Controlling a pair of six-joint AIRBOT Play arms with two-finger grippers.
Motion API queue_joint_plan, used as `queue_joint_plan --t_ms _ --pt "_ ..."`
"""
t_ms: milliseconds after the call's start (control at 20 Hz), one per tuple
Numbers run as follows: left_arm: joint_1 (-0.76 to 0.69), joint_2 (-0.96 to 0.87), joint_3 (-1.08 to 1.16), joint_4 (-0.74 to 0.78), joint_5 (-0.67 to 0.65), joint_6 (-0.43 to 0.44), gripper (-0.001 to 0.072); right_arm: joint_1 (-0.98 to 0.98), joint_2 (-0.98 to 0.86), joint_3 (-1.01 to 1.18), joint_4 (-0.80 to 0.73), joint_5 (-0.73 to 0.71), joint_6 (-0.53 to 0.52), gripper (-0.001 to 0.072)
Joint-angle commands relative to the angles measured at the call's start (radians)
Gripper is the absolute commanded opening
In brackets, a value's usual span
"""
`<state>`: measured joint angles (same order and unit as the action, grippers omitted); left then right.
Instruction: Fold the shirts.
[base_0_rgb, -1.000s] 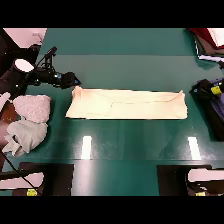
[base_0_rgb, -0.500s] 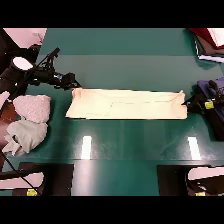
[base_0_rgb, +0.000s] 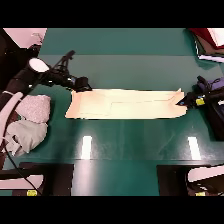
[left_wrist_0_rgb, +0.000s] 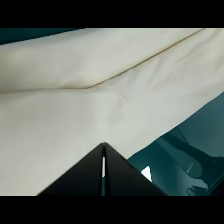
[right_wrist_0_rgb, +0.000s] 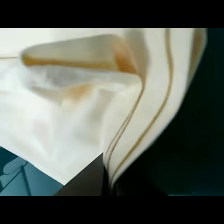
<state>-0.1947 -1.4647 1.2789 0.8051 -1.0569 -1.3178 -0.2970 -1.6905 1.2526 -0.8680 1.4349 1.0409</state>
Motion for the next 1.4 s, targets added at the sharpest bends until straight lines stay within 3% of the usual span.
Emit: queue_joint_plan --t_ms 0,200,400,550,800,950,1100,1350 --pt "-0.119 -0.088 0.072 0.003 0.031 -0.021 0.0031 0.032 0.05 0.102 0.012 0.114 0.046 0.0012" --pt "-0.256 -0.272 0.241 0.003 0.046 -0.031 0.0031 0.11 0.171 0.256 0.019 0.162 0.15 0.0011" --pt "-0.348 -0.431 0.367 0.002 0.05 -0.071 0.0031 0.238 0.238 0.415 0.181 0.161 0.166 0.001" --pt "-0.378 -0.492 0.41 -0.005 0.072 -0.092 0.0031 0.369 0.24 0.525 0.184 0.145 0.183 0.001" --pt "-0.38 -0.5 0.417 -0.027 0.142 -0.124 0.0031 0.547 0.239 0.562 0.119 0.109 0.183 0.001" --pt "-0.378 -0.499 0.417 -0.026 0.131 -0.122 0.0031 0.618 0.24 0.562 0.026 0.11 0.182 0.001" --pt "-0.344 -0.488 0.418 -0.01 0.068 -0.122 0.003 0.658 0.239 0.562 0.027 0.101 0.182 0.001" --pt "-0.228 -0.352 0.422 0.192 -0.014 -0.122 0.003 0.736 0.219 0.563 0.04 0.012 0.181 0.001"
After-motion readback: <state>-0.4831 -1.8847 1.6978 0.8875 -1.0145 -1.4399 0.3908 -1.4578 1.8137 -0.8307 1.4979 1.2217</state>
